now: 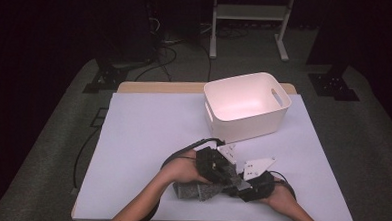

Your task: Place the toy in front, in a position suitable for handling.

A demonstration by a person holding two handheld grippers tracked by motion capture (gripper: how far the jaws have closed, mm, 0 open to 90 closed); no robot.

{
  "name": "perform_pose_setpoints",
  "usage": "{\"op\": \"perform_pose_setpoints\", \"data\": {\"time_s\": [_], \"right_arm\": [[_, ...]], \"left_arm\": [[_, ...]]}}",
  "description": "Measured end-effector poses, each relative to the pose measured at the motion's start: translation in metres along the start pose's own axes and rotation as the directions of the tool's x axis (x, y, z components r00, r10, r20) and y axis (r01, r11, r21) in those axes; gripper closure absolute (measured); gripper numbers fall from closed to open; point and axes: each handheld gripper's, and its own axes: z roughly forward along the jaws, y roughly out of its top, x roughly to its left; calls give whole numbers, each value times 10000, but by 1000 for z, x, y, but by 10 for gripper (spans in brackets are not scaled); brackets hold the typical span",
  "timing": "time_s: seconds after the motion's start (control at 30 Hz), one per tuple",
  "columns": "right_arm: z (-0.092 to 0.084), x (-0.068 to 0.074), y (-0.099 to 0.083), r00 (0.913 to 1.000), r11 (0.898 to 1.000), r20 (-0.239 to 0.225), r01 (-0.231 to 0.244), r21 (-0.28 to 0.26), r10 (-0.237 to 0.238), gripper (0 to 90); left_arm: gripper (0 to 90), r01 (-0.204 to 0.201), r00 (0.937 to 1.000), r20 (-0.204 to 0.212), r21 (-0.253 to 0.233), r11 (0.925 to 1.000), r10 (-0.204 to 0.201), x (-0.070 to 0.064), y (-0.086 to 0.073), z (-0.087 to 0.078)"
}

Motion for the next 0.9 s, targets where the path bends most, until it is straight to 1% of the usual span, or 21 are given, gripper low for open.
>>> {"op": "perform_pose_setpoints", "data": {"time_s": [0.03, 0.1, 0.13, 0.27, 0.33, 0.37, 0.43, 0.47, 0.53, 0.57, 0.6, 0.7, 0.8, 0.9], "right_arm": [[0, 0, 0, 10000, 10000, -25, -45, -2, 45, 555], [0, -1, -1, 10000, 10000, -25, -13, -25, 13, 556], [0, 0, -1, 10000, 10000, -48, -71, -9, 71, 556], [0, -2, -1, 9999, 10000, -102, -66, -23, 66, 556], [0, -2, -1, 9999, 10000, -111, -64, -32, 63, 557], [0, -2, -1, 9999, 10000, -115, -51, -22, 51, 557], [0, -1, 0, 10000, 10000, -80, -21, 2, 21, 556], [1, -1, 0, 10000, 10000, -53, -10, 6, 10, 556], [1, -1, 0, 10000, 10000, -45, -13, 12, 13, 555], [1, -1, 0, 10000, 10000, -34, -46, 17, 46, 555], [1, -1, 0, 10000, 10000, -34, -62, 6, 62, 555], [1, -1, -1, 9999, 9999, -44, -97, -24, 97, 554], [1, -1, -1, 10000, 10000, -44, -85, -39, 84, 555], [1, -1, -1, 10000, 10000, -57, -64, 9, 64, 556]], "left_arm": [[806, -34, 10000, 19, 25, 10000, 34, 1, -1, -2], [807, 47, 10000, -74, 133, 9999, -46, 1, -5, -5], [806, 124, 9998, -150, 163, 9998, -121, 1, -9, -7], [803, 533, 9983, -252, -23, 9986, -533, 6, -26, -19], [803, 735, 9972, -127, -177, 9971, -737, 7, -30, -20], [803, 783, 9968, -115, -188, 9967, -786, 7, -30, -20], [803, 691, 9976, -82, -234, 9973, -693, 6, -26, -18], [803, 615, 9981, 7, -259, 9978, -615, 6, -23, -16], [803, 437, 9990, 92, -236, 9988, -434, 5, -16, -10], [803, 271, 9995, 160, -277, 9992, -267, 4, -10, -7], [802, 221, 9995, 238, -379, 9990, -212, 4, -7, -4], [800, 48, 9997, 251, -305, 9995, -40, 4, 0, 3], [800, 18, 9999, 171, -214, 9998, -14, 5, -3, 0], [800, 199, 9998, -10, -163, 9997, -199, 5, -13, -7]]}}
